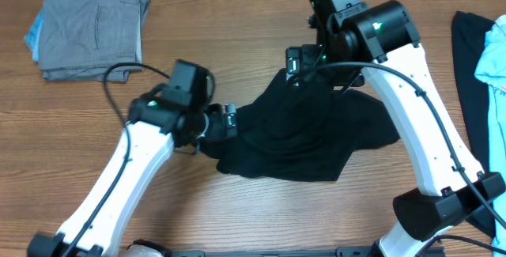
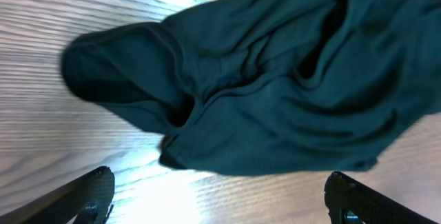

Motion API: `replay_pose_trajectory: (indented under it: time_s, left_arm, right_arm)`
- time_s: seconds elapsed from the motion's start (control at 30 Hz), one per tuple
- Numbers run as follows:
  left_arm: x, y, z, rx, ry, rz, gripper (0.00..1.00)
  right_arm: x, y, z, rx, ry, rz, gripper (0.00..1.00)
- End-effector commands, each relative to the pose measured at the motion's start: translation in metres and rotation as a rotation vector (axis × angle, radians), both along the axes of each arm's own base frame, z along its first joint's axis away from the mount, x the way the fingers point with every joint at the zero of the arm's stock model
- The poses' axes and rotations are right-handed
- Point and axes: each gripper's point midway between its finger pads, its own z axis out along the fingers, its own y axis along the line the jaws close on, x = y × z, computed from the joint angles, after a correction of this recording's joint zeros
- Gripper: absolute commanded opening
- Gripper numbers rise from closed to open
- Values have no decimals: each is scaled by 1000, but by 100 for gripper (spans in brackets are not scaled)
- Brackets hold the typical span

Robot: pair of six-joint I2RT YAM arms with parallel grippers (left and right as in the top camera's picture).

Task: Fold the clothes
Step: 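Grasp the black shirt's left edge with the left gripper, right gripper its top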

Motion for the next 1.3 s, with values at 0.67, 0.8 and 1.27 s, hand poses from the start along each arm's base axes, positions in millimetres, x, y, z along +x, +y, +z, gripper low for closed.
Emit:
replay_pose_trajectory:
  time_s: [0.67,0.8,1.27]
  left_arm:
    - [16,14,-110,148,275,113,31]
    - [19,19,-110,164,267,122,15]
    - [31,79,-110,180,285,276,4]
  right_arm:
    - [-28,-2,2,172,160,68,89]
    - [-33,1,-5,164,188,74,87]
    - [-101,66,-93,66,376,317,80]
